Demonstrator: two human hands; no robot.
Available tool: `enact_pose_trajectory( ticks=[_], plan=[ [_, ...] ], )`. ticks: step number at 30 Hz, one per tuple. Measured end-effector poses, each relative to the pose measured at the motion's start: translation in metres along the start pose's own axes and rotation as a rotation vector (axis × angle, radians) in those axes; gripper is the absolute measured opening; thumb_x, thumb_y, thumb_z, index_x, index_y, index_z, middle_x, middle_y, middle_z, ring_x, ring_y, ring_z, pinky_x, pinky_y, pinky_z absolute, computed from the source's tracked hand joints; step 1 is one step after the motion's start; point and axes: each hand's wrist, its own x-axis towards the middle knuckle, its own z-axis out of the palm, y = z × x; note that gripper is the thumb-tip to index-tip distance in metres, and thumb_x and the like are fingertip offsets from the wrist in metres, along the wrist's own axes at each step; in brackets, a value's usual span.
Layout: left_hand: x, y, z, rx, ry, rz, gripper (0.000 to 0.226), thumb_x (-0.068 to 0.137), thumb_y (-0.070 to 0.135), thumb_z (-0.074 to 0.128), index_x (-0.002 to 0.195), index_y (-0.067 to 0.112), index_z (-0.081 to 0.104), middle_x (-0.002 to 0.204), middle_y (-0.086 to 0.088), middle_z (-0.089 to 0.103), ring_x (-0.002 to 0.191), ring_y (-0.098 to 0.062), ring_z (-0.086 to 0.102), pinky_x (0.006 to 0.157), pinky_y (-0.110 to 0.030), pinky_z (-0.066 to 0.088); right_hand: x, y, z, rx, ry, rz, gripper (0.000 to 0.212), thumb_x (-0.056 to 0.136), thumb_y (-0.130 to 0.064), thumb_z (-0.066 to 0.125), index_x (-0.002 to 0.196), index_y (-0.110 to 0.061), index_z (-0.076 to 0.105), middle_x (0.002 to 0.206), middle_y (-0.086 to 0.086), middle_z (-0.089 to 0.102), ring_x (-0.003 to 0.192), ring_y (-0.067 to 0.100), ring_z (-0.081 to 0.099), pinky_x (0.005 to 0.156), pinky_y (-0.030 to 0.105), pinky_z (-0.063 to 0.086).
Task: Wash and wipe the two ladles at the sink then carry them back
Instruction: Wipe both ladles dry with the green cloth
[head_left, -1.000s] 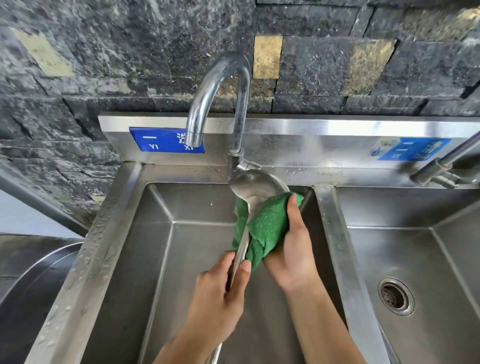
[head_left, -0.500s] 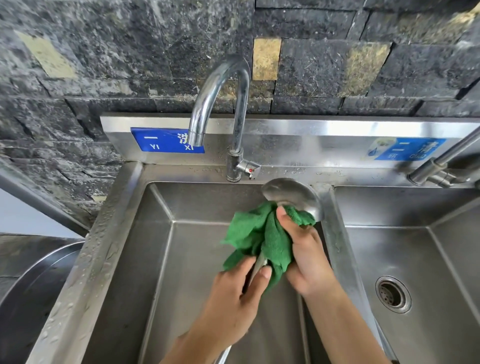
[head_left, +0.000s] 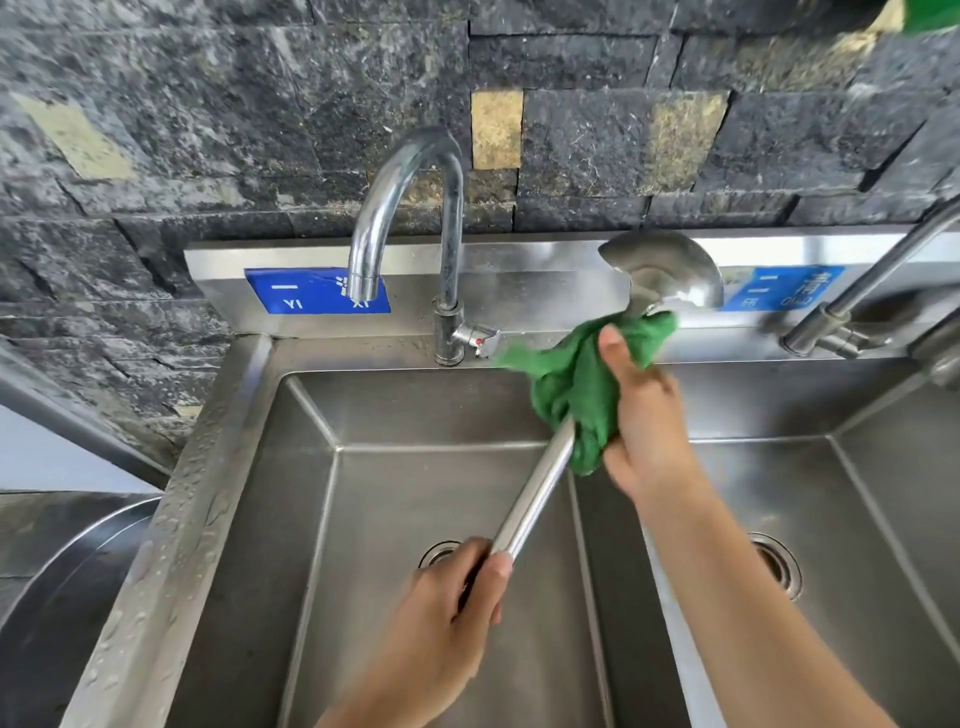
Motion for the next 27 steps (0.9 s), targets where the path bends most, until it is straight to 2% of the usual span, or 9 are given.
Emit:
enact_pose_trajectory(
  ticks=[2,4,8,10,17,21,24,26,27],
  plan=[
    [0.009,0.009,0.006,-0.017,0.02,0.026,0.036,0.102,0.038,0.043,0.072,0.02,0.049,0.054,0.0,0.05,0.035,-0.016,0.045,0.044,-0.02,0.034,-0.031,0.015,0.0,-0.025,-0.061,0.091,0.017,0.1,-0.016,0.06,0.1,0.0,0.065,0.085,0.01,0.076,0.074,0.025,0.076,0.066,0.037,0.062],
    [0.011,0.016,0.01,-0.04,0.021,0.024,0.038,0.102,0.036,0.043,0.07,0.018,0.049,0.05,-0.009,0.049,0.032,-0.021,0.044,0.041,-0.021,0.034,-0.059,0.029,-0.004,-0.081,-0.069,0.161,0.024,0.1,-0.018,0.06,0.104,0.005,0.064,0.083,0.014,0.072,0.069,0.024,0.074,0.061,0.036,0.061],
    [-0.004,0.026,0.019,-0.106,0.002,-0.006,0.036,0.102,0.034,0.044,0.074,0.013,0.052,0.05,0.0,0.051,0.032,-0.018,0.043,0.037,-0.027,0.034,-0.071,0.024,-0.02,-0.167,-0.07,0.242,0.03,0.096,-0.024,0.065,0.109,0.003,0.066,0.096,0.018,0.072,0.088,0.029,0.073,0.081,0.044,0.062],
    [-0.014,0.03,0.025,-0.137,-0.005,-0.028,0.036,0.102,0.035,0.043,0.079,0.01,0.055,0.053,0.001,0.052,0.032,-0.019,0.043,0.034,-0.028,0.032,-0.052,0.003,-0.022,-0.162,-0.053,0.195,0.036,0.097,-0.026,0.064,0.115,0.005,0.064,0.102,0.019,0.072,0.09,0.03,0.072,0.083,0.045,0.063],
    [-0.027,0.054,0.035,-0.202,0.006,-0.05,0.042,0.096,0.049,0.043,0.078,0.012,0.053,0.055,-0.001,0.051,0.028,-0.018,0.042,0.033,-0.025,0.028,0.0,-0.072,0.003,-0.12,0.018,0.041,0.016,0.1,-0.023,0.063,0.098,-0.007,0.065,0.08,0.006,0.076,0.066,0.018,0.074,0.055,0.032,0.061],
    [0.006,0.077,0.044,-0.198,0.09,-0.049,0.034,0.104,0.033,0.043,0.076,0.013,0.047,0.05,0.001,0.052,0.031,-0.023,0.048,0.036,-0.027,0.034,-0.053,-0.032,-0.005,-0.261,-0.149,0.12,0.012,0.097,-0.02,0.066,0.091,-0.011,0.068,0.083,0.006,0.076,0.079,0.022,0.074,0.075,0.039,0.063],
    [0.02,0.093,0.043,-0.195,0.018,-0.064,0.027,0.101,0.018,0.051,0.077,0.008,0.05,0.057,0.001,0.057,0.048,-0.018,0.06,0.048,-0.029,0.046,-0.066,-0.026,-0.024,-0.408,-0.197,0.044,0.012,0.093,-0.026,0.072,0.084,-0.018,0.072,0.085,0.008,0.076,0.088,0.027,0.074,0.089,0.048,0.061],
    [0.024,0.102,0.031,-0.014,-0.091,-0.01,0.024,0.097,0.016,0.058,0.076,0.004,0.059,0.065,0.004,0.061,0.059,-0.001,0.061,0.062,-0.02,0.051,-0.062,-0.039,-0.034,-0.501,-0.233,0.007,0.013,0.087,-0.032,0.074,0.083,-0.019,0.073,0.086,0.009,0.077,0.089,0.029,0.074,0.088,0.048,0.061],
    [0.027,0.109,0.023,0.037,-0.151,0.005,0.018,0.096,0.015,0.06,0.082,0.005,0.065,0.074,0.004,0.067,0.068,-0.002,0.067,0.07,-0.021,0.055,-0.061,-0.048,-0.039,-0.533,-0.255,0.006,0.015,0.088,-0.031,0.073,0.085,-0.016,0.073,0.086,0.009,0.076,0.087,0.03,0.074,0.086,0.046,0.061]
  ],
)
